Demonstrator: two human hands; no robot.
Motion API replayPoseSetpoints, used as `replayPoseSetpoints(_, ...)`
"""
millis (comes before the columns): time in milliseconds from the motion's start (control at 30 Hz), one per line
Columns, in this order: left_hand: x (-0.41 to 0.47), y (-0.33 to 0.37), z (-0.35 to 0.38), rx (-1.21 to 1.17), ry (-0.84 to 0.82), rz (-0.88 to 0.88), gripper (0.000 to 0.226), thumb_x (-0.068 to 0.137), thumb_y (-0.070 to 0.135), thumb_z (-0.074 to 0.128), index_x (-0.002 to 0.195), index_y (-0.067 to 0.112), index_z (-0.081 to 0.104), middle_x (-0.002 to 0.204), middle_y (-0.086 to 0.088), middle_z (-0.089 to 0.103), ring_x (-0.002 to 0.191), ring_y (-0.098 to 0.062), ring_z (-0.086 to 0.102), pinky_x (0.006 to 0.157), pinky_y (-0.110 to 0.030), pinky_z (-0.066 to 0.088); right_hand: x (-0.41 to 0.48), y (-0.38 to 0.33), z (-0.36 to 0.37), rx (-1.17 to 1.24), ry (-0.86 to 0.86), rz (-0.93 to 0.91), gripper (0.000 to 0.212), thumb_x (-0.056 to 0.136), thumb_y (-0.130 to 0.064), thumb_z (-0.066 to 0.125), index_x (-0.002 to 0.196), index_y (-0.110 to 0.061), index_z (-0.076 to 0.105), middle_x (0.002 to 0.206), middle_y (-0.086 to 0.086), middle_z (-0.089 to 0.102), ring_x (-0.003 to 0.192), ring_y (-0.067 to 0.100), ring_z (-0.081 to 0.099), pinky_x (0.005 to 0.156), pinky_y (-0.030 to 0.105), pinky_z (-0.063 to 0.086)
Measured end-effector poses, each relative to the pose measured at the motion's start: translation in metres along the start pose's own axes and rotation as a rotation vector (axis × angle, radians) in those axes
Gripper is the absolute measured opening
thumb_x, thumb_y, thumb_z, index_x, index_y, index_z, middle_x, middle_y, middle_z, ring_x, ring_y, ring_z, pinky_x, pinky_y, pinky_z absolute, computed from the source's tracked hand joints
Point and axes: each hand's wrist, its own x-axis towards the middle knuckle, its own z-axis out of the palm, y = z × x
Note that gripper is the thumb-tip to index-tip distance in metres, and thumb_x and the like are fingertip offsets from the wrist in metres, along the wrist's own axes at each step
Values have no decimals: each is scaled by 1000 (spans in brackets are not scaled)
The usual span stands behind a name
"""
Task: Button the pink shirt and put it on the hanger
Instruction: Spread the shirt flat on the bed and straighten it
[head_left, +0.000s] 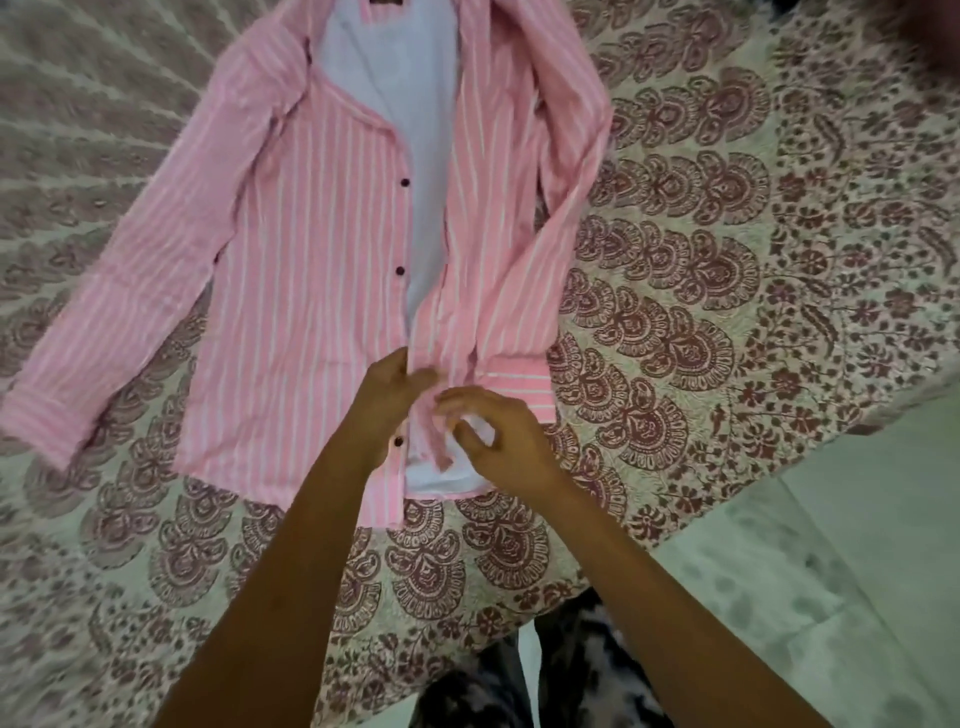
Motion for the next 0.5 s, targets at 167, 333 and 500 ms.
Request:
replayPoseSetpoints(167, -4, -8, -10, -53, 180, -10, 12, 91, 17, 55, 99, 18, 63, 89, 2, 64, 81, -9, 59, 68, -23, 43, 16, 19, -10, -525, 398, 274, 69, 71, -45, 72, 125, -11, 45, 119, 16, 52, 100, 23, 51, 76, 35, 48)
replayPoseSetpoints(333, -9, -11, -26, 133, 60, 2, 19, 93, 37, 48, 97, 22, 58, 94, 6, 52, 86, -1, 48, 81, -25, 37, 19, 31, -18, -655, 148, 481, 42, 83, -28, 63, 117, -8, 49, 101, 16, 62, 85, 30, 63, 63, 31, 46)
replayPoseSetpoints(500, -4, -17, -55, 55, 349, 59, 17, 91, 21, 56, 106, 15, 62, 98, -2, 64, 103, -26, 59, 84, -30, 45, 7, -6, -56, -5, 932, 646, 35, 95, -7, 38, 121, 15, 43, 114, 36, 52, 103, 44, 53, 90, 52, 44)
